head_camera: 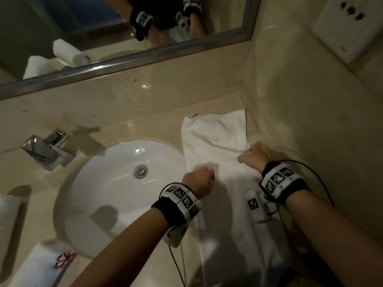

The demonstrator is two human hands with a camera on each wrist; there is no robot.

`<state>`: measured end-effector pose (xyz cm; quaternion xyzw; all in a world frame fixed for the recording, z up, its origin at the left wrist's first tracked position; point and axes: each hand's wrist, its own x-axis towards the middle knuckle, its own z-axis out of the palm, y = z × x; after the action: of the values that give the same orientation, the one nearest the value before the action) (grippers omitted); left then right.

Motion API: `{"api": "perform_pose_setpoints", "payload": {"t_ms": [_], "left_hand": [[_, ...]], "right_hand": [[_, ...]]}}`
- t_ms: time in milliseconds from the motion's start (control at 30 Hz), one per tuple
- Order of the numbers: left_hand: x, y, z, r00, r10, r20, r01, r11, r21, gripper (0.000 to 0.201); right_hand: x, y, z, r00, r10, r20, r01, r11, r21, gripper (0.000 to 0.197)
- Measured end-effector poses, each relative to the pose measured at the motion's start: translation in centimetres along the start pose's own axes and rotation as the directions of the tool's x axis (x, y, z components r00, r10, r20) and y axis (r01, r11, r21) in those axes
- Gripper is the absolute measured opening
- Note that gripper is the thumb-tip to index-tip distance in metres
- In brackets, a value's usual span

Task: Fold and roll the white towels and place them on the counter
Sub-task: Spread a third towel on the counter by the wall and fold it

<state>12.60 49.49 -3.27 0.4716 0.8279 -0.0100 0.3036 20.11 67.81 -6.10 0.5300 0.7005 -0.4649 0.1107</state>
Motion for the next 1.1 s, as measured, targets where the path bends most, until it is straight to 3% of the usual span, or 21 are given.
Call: {"api": "perform_pose_setpoints", "payload": {"t_ms": [33, 67, 133, 200, 333, 433, 533, 667, 767, 867, 967, 1033, 1100], "left_hand": [[0.7, -0.3, 0.4, 0.994, -0.011, -0.108, 0.012, 1.000, 0.001, 0.039], [1.2, -0.5, 0.8, 0.993, -0.007, -0.121, 0.011, 0.999, 0.040, 0.049], [1.6, -0.6, 1.7, 1.000, -0.007, 0.000, 0.007, 0.994, 0.106, 0.068], [1.3, -0.9, 2.2, 0.999, -0.001, 0.049, -0.007, 0.990, 0.143, 0.071], [-0.2, -1.6, 2.2, 0.990, 0.100, 0.100, -0.121, 0.964, 0.236, 0.078], [-0.2, -2.0, 1.3, 0.987, 0.126, 0.099, -0.145, 0.964, 0.223, 0.068], [1.1, -2.5, -0.1, 0.997, 0.079, 0.020, -0.081, 0.988, 0.131, 0.054], [3.2, -3.3, -2.2, 0.978, -0.034, -0.204, 0.060, 0.991, 0.122, 0.047], [5.0, -4.7, -4.0, 0.933, -0.070, -0.353, 0.113, 0.988, 0.103, 0.058], [6.8, -6.0, -5.6, 0.929, -0.168, -0.331, 0.195, 0.979, 0.051, 0.069], [8.0, -6.5, -6.6, 0.939, -0.209, -0.272, 0.223, 0.975, 0.021, 0.067], [8.5, -6.4, -7.0, 0.947, -0.202, -0.250, 0.229, 0.970, 0.085, 0.058], [8.4, -6.5, -7.1, 0.954, -0.169, -0.248, 0.222, 0.954, 0.203, 0.047]], "right_hand": [[0.6, -0.3, 0.0, 1.000, 0.023, -0.010, -0.021, 0.987, 0.161, 0.075], [0.9, -0.6, -0.1, 0.999, 0.052, -0.011, -0.046, 0.948, 0.314, 0.070], [1.8, -1.4, -0.3, 0.993, 0.115, 0.021, -0.109, 0.848, 0.519, 0.059], [2.5, -1.9, -0.4, 0.990, 0.139, 0.035, -0.134, 0.811, 0.570, 0.052], [3.6, -1.8, 0.2, 0.993, 0.116, 0.002, -0.105, 0.893, 0.439, 0.062], [3.0, -2.1, 0.8, 0.998, 0.049, -0.041, -0.036, 0.964, 0.262, 0.041], [2.5, -2.3, 1.0, 0.994, 0.036, -0.103, -0.033, 0.999, 0.026, 0.036], [2.1, -2.5, 1.1, 0.990, -0.002, -0.138, -0.012, 0.995, -0.097, 0.024], [1.8, -2.4, 1.1, 0.989, -0.051, -0.141, 0.034, 0.992, -0.122, 0.023], [1.6, -2.1, 1.3, 0.986, -0.096, -0.139, 0.091, 0.995, -0.041, 0.030], [1.5, -2.8, 1.7, 0.979, -0.194, -0.062, 0.195, 0.981, 0.012, 0.053], [1.6, -3.4, 1.7, 0.946, -0.322, -0.034, 0.317, 0.944, -0.092, 0.055], [1.4, -3.4, 2.0, 0.890, -0.456, 0.022, 0.446, 0.860, -0.246, 0.039]]}}
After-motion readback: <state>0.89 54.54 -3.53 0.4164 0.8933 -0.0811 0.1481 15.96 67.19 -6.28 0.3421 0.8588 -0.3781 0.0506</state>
